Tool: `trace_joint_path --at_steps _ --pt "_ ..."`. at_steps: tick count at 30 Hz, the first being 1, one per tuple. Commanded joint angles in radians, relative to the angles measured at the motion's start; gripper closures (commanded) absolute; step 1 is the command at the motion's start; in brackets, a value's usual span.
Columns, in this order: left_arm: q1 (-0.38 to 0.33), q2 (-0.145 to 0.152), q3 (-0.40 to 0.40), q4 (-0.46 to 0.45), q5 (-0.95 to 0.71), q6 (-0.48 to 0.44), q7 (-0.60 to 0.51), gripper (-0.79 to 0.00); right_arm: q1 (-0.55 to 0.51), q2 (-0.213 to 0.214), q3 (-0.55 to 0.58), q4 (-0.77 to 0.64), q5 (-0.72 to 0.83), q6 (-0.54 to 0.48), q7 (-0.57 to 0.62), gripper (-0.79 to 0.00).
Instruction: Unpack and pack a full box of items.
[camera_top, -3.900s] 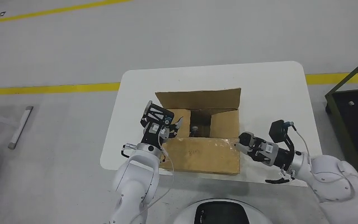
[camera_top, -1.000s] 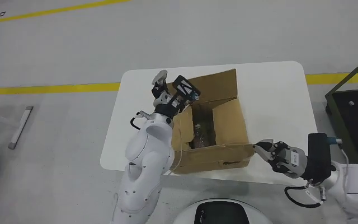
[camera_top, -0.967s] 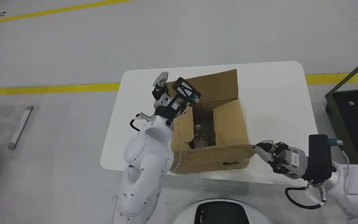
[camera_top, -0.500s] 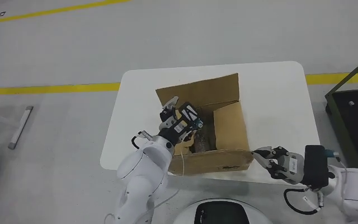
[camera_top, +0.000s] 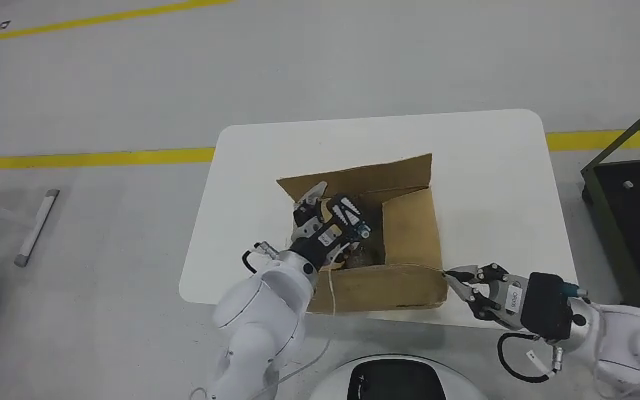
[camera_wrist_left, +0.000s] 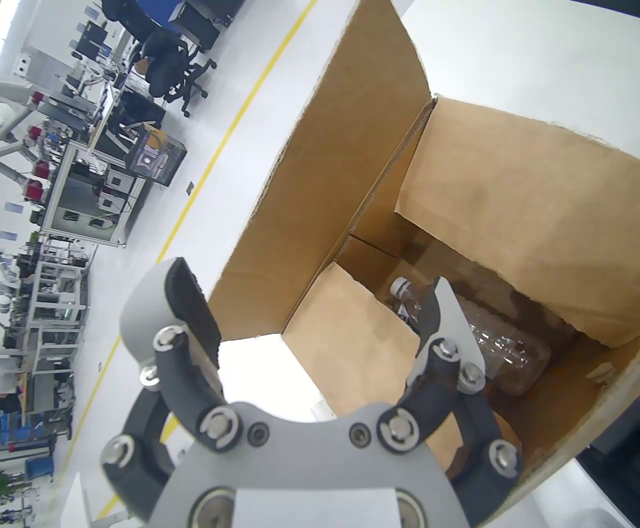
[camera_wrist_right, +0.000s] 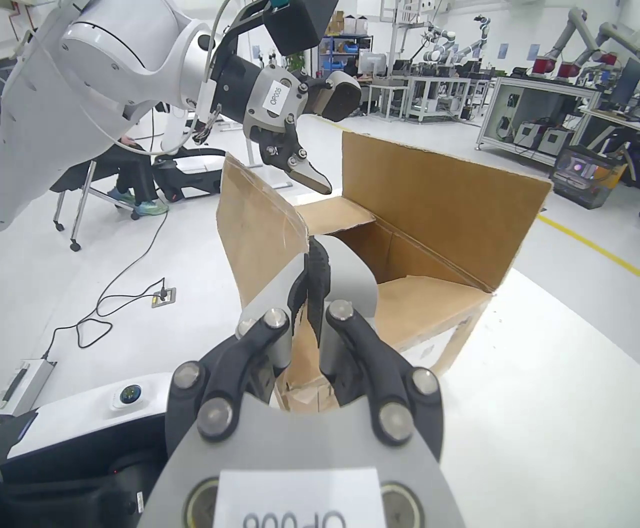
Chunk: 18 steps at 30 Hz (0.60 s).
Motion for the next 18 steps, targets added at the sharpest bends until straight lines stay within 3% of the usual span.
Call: trace_joint_path --at_steps 1,12,14,15,18 --pt "0.003 0.001 0.007 -0.002 0.002 -0.005 -0.004 -0.785 -0.003 0.000 -0.001 0.002 -0.014 0.001 -0.016 0.000" --pt "0.006 0.004 0.060 0.004 -0.006 -0.036 -0.042 -0.785 -0.019 0.003 0.004 0.011 -0.047 -0.006 -0.067 0.000" --pt "0.007 0.005 0.069 0.001 -0.014 -0.053 -0.055 -0.785 -0.022 0.003 0.007 0.012 -0.043 -0.008 -0.078 -0.062" --pt "0.010 0.005 0.072 0.000 -0.026 -0.056 -0.059 -0.785 -0.024 0.003 0.007 0.016 -0.035 -0.012 -0.083 -0.145" --pt "0.009 0.007 0.074 -0.006 -0.044 -0.078 -0.076 -0.785 -0.026 0.005 0.011 0.026 -0.009 -0.029 -0.083 -0.222"
